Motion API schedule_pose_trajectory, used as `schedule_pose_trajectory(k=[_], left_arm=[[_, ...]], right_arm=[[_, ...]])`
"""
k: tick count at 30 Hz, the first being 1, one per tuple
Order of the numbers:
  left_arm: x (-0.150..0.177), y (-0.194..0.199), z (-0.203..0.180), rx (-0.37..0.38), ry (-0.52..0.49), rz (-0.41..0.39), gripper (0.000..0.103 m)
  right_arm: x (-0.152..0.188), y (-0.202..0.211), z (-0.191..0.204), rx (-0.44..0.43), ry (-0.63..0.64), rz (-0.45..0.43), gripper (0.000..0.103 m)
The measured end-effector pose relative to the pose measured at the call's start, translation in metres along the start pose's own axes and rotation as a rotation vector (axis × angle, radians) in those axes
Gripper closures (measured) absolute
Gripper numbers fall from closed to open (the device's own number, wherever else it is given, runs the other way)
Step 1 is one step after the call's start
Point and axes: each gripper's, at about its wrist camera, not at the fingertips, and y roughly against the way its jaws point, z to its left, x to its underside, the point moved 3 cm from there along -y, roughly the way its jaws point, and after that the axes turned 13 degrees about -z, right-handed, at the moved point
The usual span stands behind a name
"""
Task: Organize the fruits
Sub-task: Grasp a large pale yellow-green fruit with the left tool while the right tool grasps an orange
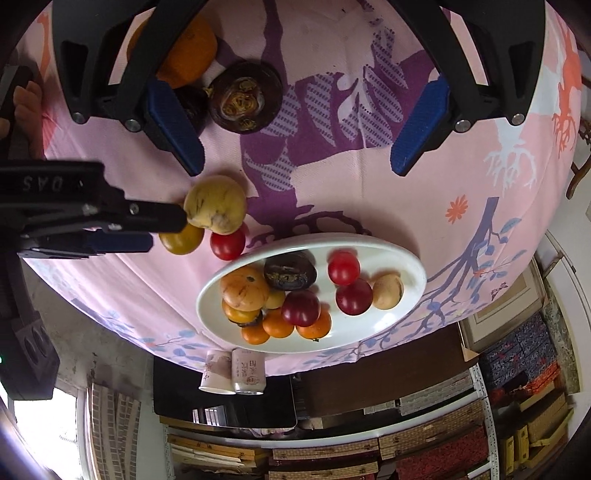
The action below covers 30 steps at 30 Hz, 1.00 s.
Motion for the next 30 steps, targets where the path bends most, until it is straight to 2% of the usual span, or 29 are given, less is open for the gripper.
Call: schedule_pose_trajectory(k=[5, 8, 9, 12, 15, 19, 20, 21, 23, 25, 27, 30], left_arm=[[0.003, -0.003, -0.004, 0.008, -0.013, 0.013, 0.004], [0.001, -0.004, -0.008, 0.028, -0.016, 0.009, 0.004], [0.000, -0.006, -0.010, 0.037, -0.015, 0.010, 0.004], [-0.004, -0.013, -0.017, 0.050, -0.021, 0.016, 0.004], [-0.008, -0.022, -0.025, 0.052, -0.043, 0.023, 0.004], [-0.012, -0.029, -0.034, 0.066, -0.068, 0.024, 0.005], [-0.012, -0.029, -0.035, 0.075, -0.067, 0.023, 0.007], [-0.013, -0.029, -0.034, 0.082, -0.063, 0.020, 0.023], [-0.012, -0.030, -0.032, 0.105, -0.044, 0.032, 0.046], [-0.010, -0.034, -0.028, 0.123, -0.022, 0.052, 0.059], [-0.010, -0.033, -0.027, 0.128, -0.011, 0.045, 0.063], [-0.011, -0.026, -0.030, 0.092, -0.050, 0.015, 0.063]], right_arm=[[-0.002, -0.004, 0.000, -0.045, -0.041, -0.005, 0.050], [-0.004, -0.006, -0.001, -0.078, -0.071, -0.001, 0.057], [-0.004, -0.007, -0.004, -0.084, -0.091, 0.005, 0.067], [-0.004, -0.009, -0.018, -0.117, -0.195, 0.041, 0.069], [-0.008, -0.003, -0.028, -0.067, -0.203, 0.015, 0.069], [-0.010, -0.003, -0.029, -0.045, -0.195, 0.007, 0.069], [-0.011, -0.002, -0.028, -0.029, -0.177, -0.001, 0.069], [-0.011, -0.002, -0.028, -0.023, -0.172, -0.005, 0.069], [-0.011, -0.003, -0.030, -0.024, -0.180, -0.004, 0.070], [-0.011, -0.002, -0.031, -0.024, -0.183, -0.005, 0.070], [-0.011, -0.002, -0.033, -0.023, -0.184, -0.006, 0.070], [-0.011, 0.000, -0.035, -0.021, -0.188, -0.010, 0.071]])
